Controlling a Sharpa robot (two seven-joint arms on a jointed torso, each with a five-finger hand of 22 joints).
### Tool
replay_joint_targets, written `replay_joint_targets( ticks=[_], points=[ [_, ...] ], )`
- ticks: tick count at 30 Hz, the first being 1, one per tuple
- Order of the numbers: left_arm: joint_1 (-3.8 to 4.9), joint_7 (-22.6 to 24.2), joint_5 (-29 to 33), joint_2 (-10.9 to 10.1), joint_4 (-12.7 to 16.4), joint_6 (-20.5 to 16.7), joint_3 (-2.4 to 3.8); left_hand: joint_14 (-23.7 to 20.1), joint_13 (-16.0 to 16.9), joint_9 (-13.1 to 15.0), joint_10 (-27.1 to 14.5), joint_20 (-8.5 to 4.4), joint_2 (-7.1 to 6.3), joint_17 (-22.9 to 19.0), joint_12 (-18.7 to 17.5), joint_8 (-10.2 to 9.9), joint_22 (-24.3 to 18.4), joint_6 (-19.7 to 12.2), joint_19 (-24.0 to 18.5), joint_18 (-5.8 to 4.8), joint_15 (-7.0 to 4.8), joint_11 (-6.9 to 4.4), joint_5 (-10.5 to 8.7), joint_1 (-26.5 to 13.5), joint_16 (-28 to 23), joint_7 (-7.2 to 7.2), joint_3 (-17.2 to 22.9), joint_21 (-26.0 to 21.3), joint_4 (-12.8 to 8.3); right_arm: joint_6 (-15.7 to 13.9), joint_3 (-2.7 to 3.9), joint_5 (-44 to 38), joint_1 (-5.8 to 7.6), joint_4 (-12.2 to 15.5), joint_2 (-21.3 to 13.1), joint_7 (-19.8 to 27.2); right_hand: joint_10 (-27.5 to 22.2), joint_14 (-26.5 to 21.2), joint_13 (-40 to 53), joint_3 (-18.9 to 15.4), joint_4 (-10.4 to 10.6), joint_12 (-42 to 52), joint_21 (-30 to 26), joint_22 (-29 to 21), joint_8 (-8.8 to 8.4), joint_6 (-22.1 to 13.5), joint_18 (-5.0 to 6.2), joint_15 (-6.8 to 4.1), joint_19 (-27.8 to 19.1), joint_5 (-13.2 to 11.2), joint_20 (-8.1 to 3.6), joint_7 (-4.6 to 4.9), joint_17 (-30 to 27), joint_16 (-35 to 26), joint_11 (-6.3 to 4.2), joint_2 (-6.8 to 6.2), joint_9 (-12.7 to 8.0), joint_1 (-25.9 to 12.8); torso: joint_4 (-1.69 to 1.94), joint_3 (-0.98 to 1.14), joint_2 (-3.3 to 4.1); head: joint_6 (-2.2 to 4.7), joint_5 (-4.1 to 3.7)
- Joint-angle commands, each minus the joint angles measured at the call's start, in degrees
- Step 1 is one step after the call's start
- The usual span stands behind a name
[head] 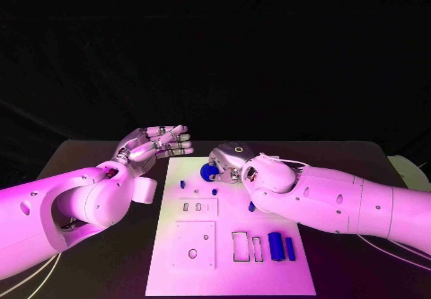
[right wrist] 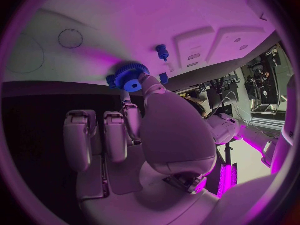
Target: Assemble the parts on the task board
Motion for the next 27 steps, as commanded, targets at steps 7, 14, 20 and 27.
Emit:
replay_joint_targets(
  ticks=[7,14,20,27],
  points=[
    [0.07,0.2,0.0,0.1,0.1,1.1,0.03,0.0,0.0,0.0,0.1,0.16,0.43,0.1,-0.3,-0.3,-0.1,0.2,0.0,0.78,0.27,0.35,0.04,0.2,-0.4,0.34,0.2,-0.2,-0.2,1.2,0.03,-1.0,-0.14,-0.9,0.8,0.6,-0.8,5.2,-0.8,0.7,0.9,-0.8,-0.7,9.3,-1.92,0.3,-0.51,0.38,1.5,-1.1,0.17,-0.67,11.1,-0.1,0.9,-1.23,0.0,-1.4,-0.02,-0.02,-0.03,-0.1,0.02],
    [0.07,0.2,0.0,0.0,0.1,1.1,0.04,0.0,0.0,0.0,0.1,0.16,0.43,0.1,-0.3,-0.3,-0.1,0.2,0.0,0.78,0.27,0.35,0.03,0.2,-0.4,0.34,0.2,-0.2,-0.2,2.3,0.03,-0.3,-0.23,-1.0,0.8,0.8,-1.2,5.2,-1.0,-1.0,3.1,-1.0,-0.9,9.2,-5.11,-2.4,-0.45,1.47,1.4,-1.5,1.22,0.5,11.1,-0.1,2.09,-2.78,-0.9,-5.3,0.01,-0.02,-0.01,-0.13,0.02],
    [0.07,0.2,0.0,-0.1,0.1,0.9,0.04,0.0,0.0,0.0,0.1,0.16,0.43,0.1,-0.4,-0.4,-0.1,0.2,0.0,0.78,0.27,0.36,0.02,0.2,-0.4,0.36,0.2,-0.2,-0.2,5.3,0.03,1.9,-0.25,-0.9,0.6,1.4,-1.8,5.1,-1.3,-2.8,5.4,-1.4,-1.4,8.7,-6.27,-2.2,-0.27,1.7,0.9,-1.7,1.59,0.63,10.9,-0.2,2.3,-3.1,-0.9,-8.5,-0.06,-0.02,-0.04,-0.18,0.12],
    [0.07,0.3,0.0,-0.1,0.1,0.8,0.04,0.0,0.0,0.0,0.0,0.17,0.39,0.1,-0.5,-0.5,-0.1,0.1,0.0,0.78,0.29,0.42,0.0,0.2,-0.5,0.4,0.2,-0.2,-0.2,6.8,0.02,3.7,-0.25,-1.3,0.4,1.7,-1.7,5.1,-0.9,-3.7,5.8,-1.1,-1.5,8.7,-6.68,-1.4,-0.24,1.71,0.8,1.0,1.65,0.59,11.0,-0.1,2.29,-1.97,-0.8,-10.2,-0.04,0.02,-0.05,-0.21,0.11]
  ],
)
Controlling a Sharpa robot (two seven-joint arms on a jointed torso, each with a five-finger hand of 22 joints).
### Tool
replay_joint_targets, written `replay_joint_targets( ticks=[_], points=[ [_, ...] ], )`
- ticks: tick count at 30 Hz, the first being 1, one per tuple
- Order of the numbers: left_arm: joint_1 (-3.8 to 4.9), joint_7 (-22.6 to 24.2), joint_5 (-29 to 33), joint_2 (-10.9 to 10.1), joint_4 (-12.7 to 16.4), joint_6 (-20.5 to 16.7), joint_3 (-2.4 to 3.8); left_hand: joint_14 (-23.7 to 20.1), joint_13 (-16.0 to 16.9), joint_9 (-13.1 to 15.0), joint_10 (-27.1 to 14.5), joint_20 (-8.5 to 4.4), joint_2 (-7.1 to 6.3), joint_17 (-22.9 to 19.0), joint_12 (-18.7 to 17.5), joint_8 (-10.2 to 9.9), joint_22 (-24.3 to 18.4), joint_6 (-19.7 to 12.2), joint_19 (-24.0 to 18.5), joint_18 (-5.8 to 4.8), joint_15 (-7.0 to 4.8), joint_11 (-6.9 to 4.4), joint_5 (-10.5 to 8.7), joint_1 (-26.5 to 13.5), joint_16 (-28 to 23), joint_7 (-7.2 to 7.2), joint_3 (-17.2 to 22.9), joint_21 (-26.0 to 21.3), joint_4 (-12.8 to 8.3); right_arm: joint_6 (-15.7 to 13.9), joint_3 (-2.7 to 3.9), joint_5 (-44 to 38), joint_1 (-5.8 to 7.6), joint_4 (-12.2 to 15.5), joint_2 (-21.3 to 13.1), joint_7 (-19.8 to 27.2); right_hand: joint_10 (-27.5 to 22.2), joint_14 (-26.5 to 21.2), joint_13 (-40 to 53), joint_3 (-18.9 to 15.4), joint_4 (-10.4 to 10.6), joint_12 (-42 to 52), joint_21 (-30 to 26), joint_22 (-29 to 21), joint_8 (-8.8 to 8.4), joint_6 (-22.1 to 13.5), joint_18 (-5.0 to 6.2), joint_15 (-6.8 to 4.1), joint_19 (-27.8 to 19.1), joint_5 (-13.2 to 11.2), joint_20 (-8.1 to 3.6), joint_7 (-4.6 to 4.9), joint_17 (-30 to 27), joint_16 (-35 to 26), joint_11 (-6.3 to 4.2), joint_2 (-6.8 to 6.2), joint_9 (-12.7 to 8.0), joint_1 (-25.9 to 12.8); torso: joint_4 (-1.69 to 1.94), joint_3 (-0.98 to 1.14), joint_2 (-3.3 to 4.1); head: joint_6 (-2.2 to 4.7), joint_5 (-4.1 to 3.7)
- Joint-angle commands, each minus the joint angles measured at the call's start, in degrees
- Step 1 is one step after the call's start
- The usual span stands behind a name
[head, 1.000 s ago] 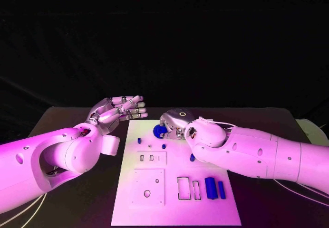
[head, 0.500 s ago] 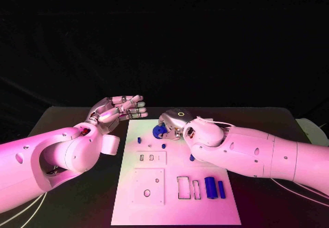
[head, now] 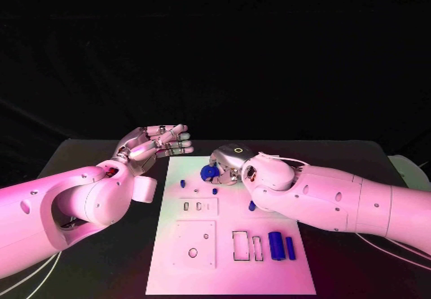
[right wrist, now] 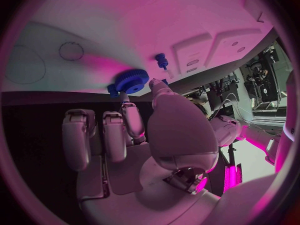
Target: Assemble the parts on the task board
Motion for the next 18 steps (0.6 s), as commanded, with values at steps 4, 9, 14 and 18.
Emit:
replay_joint_targets(
  ticks=[4,9,14,18],
  points=[
    [0.07,0.4,0.0,0.0,0.0,0.8,0.03,0.0,0.0,0.0,0.0,0.16,0.4,0.0,-0.3,-0.3,0.0,0.1,0.0,0.78,0.29,0.42,0.0,0.2,-0.3,0.4,0.2,-0.2,-0.2,3.6,-0.11,2.2,-0.14,-0.5,0.0,0.6,-0.1,5.1,0.1,-0.3,0.0,0.1,-0.3,8.7,-0.27,0.4,-0.25,0.46,0.8,0.8,0.29,-0.06,11.1,-0.1,0.24,0.42,0.1,-0.7,0.01,0.03,0.01,0.0,-0.02],
    [0.07,0.3,0.0,0.0,0.0,0.8,0.03,0.0,0.0,0.0,0.0,0.16,0.4,0.0,-0.3,-0.3,0.0,0.1,0.0,0.78,0.29,0.42,0.0,0.2,-0.3,0.4,0.2,-0.2,-0.2,4.3,-0.11,2.2,-0.13,-0.7,-0.2,-0.1,-0.1,5.1,0.1,-0.4,0.0,0.1,-0.4,8.7,-0.38,0.5,-0.24,0.47,0.7,1.1,0.29,-0.05,11.1,-0.1,0.25,0.65,0.1,-0.9,0.01,0.04,0.02,0.02,-0.04],
    [0.07,0.3,0.0,0.0,0.0,0.8,0.03,0.0,0.0,0.0,0.0,0.16,0.4,0.0,-0.3,-0.3,0.0,0.1,0.0,0.78,0.29,0.42,0.0,0.2,-0.3,0.4,0.2,-0.2,-0.2,3.9,-0.11,2.0,-0.13,-0.4,-0.6,-0.5,0.0,5.2,0.2,-0.5,0.0,0.2,-0.3,8.8,-0.49,0.6,-0.27,0.48,0.8,1.7,0.3,-0.06,11.2,-0.1,0.24,0.96,0.2,-1.1,-0.02,0.03,-0.01,0.04,-0.01],
    [0.07,0.3,0.0,0.0,0.0,0.8,0.03,0.0,0.0,0.0,0.0,0.16,0.4,0.0,-0.3,-0.3,0.0,0.1,0.0,0.78,0.29,0.42,0.0,0.2,-0.3,0.4,0.2,-0.2,-0.2,0.0,-0.08,1.6,-0.12,2.0,-2.5,-0.6,0.7,5.3,1.1,-0.1,-0.4,0.9,0.2,9.5,-0.53,1.2,-0.47,0.36,1.4,2.8,0.23,-0.24,11.7,0.2,0.07,1.4,0.3,-0.3,0.05,0.06,-0.03,0.18,0.01]
  ],
)
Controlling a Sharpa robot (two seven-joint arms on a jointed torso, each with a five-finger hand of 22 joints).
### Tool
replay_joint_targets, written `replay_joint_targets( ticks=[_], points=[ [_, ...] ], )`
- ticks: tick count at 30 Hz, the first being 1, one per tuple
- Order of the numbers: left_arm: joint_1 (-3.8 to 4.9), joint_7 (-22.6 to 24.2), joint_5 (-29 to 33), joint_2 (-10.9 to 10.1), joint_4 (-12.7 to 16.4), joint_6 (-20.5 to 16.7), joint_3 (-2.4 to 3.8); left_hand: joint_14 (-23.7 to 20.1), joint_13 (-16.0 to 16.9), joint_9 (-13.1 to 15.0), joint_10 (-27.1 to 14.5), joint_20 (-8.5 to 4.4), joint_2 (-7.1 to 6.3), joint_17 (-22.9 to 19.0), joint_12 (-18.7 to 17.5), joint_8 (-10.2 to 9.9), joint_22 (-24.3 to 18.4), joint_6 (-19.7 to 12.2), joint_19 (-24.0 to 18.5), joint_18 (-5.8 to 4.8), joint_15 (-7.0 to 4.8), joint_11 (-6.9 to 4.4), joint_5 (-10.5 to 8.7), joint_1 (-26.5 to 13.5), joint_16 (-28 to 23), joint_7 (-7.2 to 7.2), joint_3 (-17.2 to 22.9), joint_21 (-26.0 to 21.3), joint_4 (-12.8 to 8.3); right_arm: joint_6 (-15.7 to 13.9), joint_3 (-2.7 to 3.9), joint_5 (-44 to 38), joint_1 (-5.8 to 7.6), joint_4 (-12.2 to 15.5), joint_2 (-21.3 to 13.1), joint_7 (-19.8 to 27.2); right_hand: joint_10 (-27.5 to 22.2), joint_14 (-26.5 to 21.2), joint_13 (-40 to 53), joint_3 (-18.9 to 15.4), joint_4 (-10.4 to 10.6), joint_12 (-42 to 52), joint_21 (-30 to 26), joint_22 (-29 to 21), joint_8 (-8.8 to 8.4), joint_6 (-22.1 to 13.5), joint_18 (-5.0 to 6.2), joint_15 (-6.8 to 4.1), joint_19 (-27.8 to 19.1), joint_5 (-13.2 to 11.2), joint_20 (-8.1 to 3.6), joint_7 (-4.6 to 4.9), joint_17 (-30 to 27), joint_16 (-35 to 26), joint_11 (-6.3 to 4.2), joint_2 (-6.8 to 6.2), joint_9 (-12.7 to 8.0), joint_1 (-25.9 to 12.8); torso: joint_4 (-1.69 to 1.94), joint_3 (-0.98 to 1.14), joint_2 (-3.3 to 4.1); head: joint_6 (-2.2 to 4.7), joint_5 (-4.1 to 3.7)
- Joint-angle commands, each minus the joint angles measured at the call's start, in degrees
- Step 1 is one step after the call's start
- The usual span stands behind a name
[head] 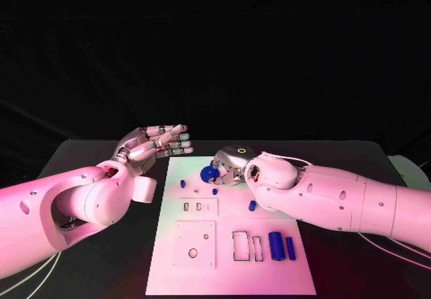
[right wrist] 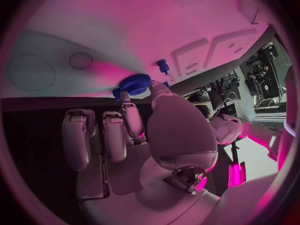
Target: Assemble the parts on the task board
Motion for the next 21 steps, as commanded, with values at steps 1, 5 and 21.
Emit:
replay_joint_targets(
  ticks=[1,5,21],
  points=[
    [0.07,0.3,0.0,0.0,0.0,0.9,0.03,0.0,0.0,0.0,0.0,0.16,0.39,0.1,-0.3,-0.3,-0.1,0.1,0.0,0.79,0.29,0.42,0.0,0.2,-0.3,0.4,0.2,-0.2,-0.2,-2.8,-0.12,-0.3,-0.23,2.3,-2.0,-0.5,0.8,5.3,0.7,0.3,-0.5,0.8,0.4,9.8,-0.12,0.6,-0.53,0.33,1.6,0.5,0.21,0.01,11.8,0.3,-0.06,0.73,0.1,0.7,0.02,0.03,-0.07,0.15,0.07],
    [0.07,0.3,0.0,0.0,-0.3,0.9,0.03,0.0,0.0,0.0,0.0,0.16,0.39,0.1,-0.3,-0.3,-0.1,0.1,0.0,0.79,0.29,0.42,0.0,0.2,-0.3,0.4,0.2,-0.2,-0.2,-6.6,0.27,0.6,0.11,6.1,-5.6,0.2,1.1,5.3,1.1,0.6,-0.9,1.1,0.6,9.9,-0.2,1.0,-0.58,0.22,1.7,0.7,0.12,-0.11,11.8,0.3,-0.19,0.53,0.2,1.6,-0.22,0.03,-0.21,0.22,0.13],
    [0.04,0.2,0.0,0.7,-1.4,1.3,-0.04,0.1,0.0,0.0,-0.1,0.17,0.41,0.1,-0.4,-0.4,-0.1,0.0,0.0,0.79,0.31,0.45,0.0,0.2,-0.3,0.43,0.2,-0.2,-0.3,-3.1,0.86,25.3,3.25,11.4,-24.0,13.5,-0.1,4.7,-0.2,1.1,-5.9,-0.5,-3.0,6.4,-1.68,1.0,0.53,-0.47,-1.4,-6.0,-0.49,-0.9,9.3,-1.1,-0.94,-2.48,0.2,9.5,-1.55,0.26,-1.56,0.26,-0.52]
  ],
)
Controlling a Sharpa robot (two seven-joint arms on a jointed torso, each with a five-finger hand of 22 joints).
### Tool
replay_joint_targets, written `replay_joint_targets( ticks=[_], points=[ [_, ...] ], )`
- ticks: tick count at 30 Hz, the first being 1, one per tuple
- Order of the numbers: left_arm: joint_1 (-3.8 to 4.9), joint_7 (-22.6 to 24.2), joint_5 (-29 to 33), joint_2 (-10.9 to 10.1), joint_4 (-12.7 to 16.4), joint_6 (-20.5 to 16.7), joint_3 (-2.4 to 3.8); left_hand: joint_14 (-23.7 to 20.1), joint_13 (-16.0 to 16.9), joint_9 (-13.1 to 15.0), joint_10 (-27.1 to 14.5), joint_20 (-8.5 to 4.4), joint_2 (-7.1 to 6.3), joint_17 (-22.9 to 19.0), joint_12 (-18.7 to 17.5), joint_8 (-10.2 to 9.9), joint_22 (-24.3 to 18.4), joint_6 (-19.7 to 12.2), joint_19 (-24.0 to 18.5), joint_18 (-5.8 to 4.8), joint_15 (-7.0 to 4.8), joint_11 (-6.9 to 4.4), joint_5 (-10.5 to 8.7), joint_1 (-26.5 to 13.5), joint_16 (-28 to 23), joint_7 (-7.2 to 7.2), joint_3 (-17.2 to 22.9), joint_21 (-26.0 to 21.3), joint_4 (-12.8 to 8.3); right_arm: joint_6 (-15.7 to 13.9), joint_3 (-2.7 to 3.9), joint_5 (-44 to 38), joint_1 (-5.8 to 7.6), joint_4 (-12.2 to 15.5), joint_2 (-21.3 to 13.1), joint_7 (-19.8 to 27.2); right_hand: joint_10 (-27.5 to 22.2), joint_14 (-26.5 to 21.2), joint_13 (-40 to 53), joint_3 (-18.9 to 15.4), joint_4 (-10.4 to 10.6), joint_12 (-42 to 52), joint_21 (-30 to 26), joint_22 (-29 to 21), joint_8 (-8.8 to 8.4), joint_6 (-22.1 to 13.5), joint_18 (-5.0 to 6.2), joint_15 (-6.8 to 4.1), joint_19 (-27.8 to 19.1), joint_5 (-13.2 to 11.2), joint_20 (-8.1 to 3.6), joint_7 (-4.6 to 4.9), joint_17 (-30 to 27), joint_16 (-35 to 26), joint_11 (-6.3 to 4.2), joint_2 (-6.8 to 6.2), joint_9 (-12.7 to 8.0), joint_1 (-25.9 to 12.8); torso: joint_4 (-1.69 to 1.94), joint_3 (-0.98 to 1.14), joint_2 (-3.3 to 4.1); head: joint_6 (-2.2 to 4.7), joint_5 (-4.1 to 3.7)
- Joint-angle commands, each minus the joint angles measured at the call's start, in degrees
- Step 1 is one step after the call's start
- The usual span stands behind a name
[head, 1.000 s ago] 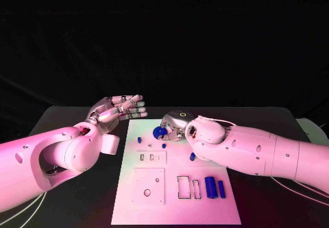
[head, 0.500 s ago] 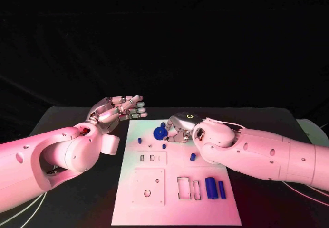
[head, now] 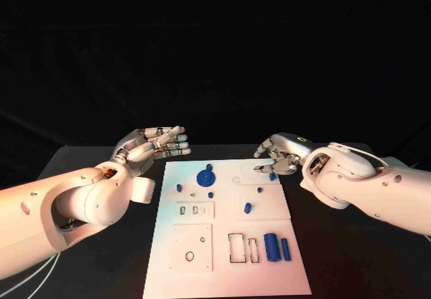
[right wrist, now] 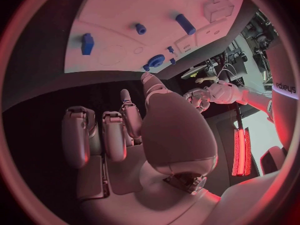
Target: Assemble the parts on the task board
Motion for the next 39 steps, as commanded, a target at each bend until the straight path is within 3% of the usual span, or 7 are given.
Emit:
replay_joint_targets(
  ticks=[1,3,9,12,28,31,39],
  points=[
    [0.04,0.3,0.0,0.3,-0.1,1.3,0.0,0.1,0.0,0.0,-0.1,0.17,0.41,0.0,-0.2,-0.4,-0.1,0.0,0.0,0.79,0.31,0.45,0.0,0.2,-0.3,0.43,0.2,-0.2,-0.3,2.4,-0.07,9.3,-0.04,-0.7,-1.4,4.8,-0.2,4.6,-0.3,0.0,-0.7,-0.5,-0.5,6.3,-0.54,-0.6,0.57,-0.4,-0.5,-0.4,-0.06,-0.06,9.3,-0.3,0.03,-0.24,-0.2,0.9,-0.38,0.15,-0.25,-0.17,-0.26],
    [0.04,0.2,0.0,0.5,-0.3,1.4,-0.01,0.1,0.0,0.0,-0.1,0.17,0.41,0.0,-0.2,-0.4,-0.1,0.0,0.0,0.79,0.31,0.45,0.0,0.2,-0.3,0.43,0.2,-0.2,-0.3,2.7,-0.13,10.1,-0.13,-1.4,-2.4,5.2,-0.3,4.6,-0.4,0.1,-1.1,-0.6,-0.7,6.2,-0.87,-1.0,0.58,-0.23,-0.6,-0.3,0.01,0.26,9.3,-0.3,0.28,-0.25,-0.2,1.5,-0.34,0.24,-0.27,-0.24,-0.35],
    [0.03,0.2,0.0,0.6,-0.5,1.4,-0.04,0.1,0.0,0.0,-0.1,0.17,0.4,0.1,-0.2,-0.4,-0.1,0.0,0.0,0.79,0.31,0.45,0.0,0.3,-0.3,0.41,0.2,-0.2,-0.3,3.0,-0.33,10.0,-0.74,-3.4,-3.4,5.8,-0.5,4.7,-0.5,0.3,-1.9,-0.9,-0.8,6.2,-1.35,-1.4,0.6,0.0,-0.7,0.1,0.2,0.48,9.3,-0.3,0.49,-0.1,-0.3,2.7,-0.45,0.13,-0.18,-0.14,-0.48],
    [0.02,0.2,0.0,0.6,-0.5,1.5,-0.05,0.1,0.0,0.0,-0.1,0.17,0.4,0.1,-0.2,-0.4,-0.1,0.0,0.0,0.79,0.31,0.45,0.0,0.3,-0.3,0.41,0.2,-0.2,-0.3,3.3,-0.38,9.4,-1.21,-4.2,-3.4,5.9,-0.6,4.7,-0.6,0.5,-2.2,-1.0,-0.9,6.1,-1.54,-1.6,0.63,0.02,-0.7,0.4,0.25,0.48,9.3,-0.3,0.5,-0.03,-0.4,3.1,-0.34,0.16,-0.16,-0.22,-0.57],
    [0.01,0.1,0.0,0.5,-0.7,1.5,-0.06,0.1,0.0,0.0,-0.1,0.17,0.4,0.1,-0.2,-0.4,-0.1,0.0,0.0,0.79,0.31,0.45,0.0,0.3,-0.3,0.41,0.2,-0.2,-0.3,4.4,-0.47,7.4,-3.49,-7.6,-1.0,6.1,-0.8,4.7,-0.7,0.4,-2.3,-1.1,-1.2,5.9,-2.05,-2.3,0.69,0.07,-0.9,0.6,0.32,0.52,9.5,-0.2,0.54,-0.19,-0.5,3.1,-0.21,0.11,-0.14,-0.78,-0.53],
    [0.01,0.1,0.0,0.5,-0.7,1.5,-0.06,0.1,0.0,0.0,-0.1,0.17,0.4,0.1,-0.2,-0.4,-0.1,0.0,0.0,0.79,0.31,0.45,0.0,0.3,-0.3,0.41,0.2,-0.2,-0.3,4.3,-0.48,7.2,-3.81,-8.3,-0.4,6.1,-0.6,4.7,-0.6,0.7,-2.5,-1.0,-1.1,6.0,-2.01,-2.1,0.67,0.06,-0.8,0.7,0.33,0.51,9.6,-0.1,0.53,0.13,-0.4,3.5,-0.3,0.07,-0.18,-0.88,-0.28],
    [0.01,0.2,0.0,0.6,-0.7,1.5,-0.06,0.1,0.0,0.0,-0.1,0.17,0.39,0.1,-0.3,-0.4,-0.1,0.0,0.0,0.79,0.31,0.44,0.0,0.4,-0.4,0.39,0.2,-0.3,-0.3,3.9,-0.49,7.1,-4.33,-9.8,0.8,6.9,0.1,4.8,0.2,1.4,-2.7,-0.3,-0.3,6.9,-1.74,-1.1,0.4,0.04,0.0,0.6,0.32,0.55,9.9,0.0,0.52,1.08,-0.3,3.7,-0.14,0.1,-0.12,-0.92,-0.59]
  ],
)
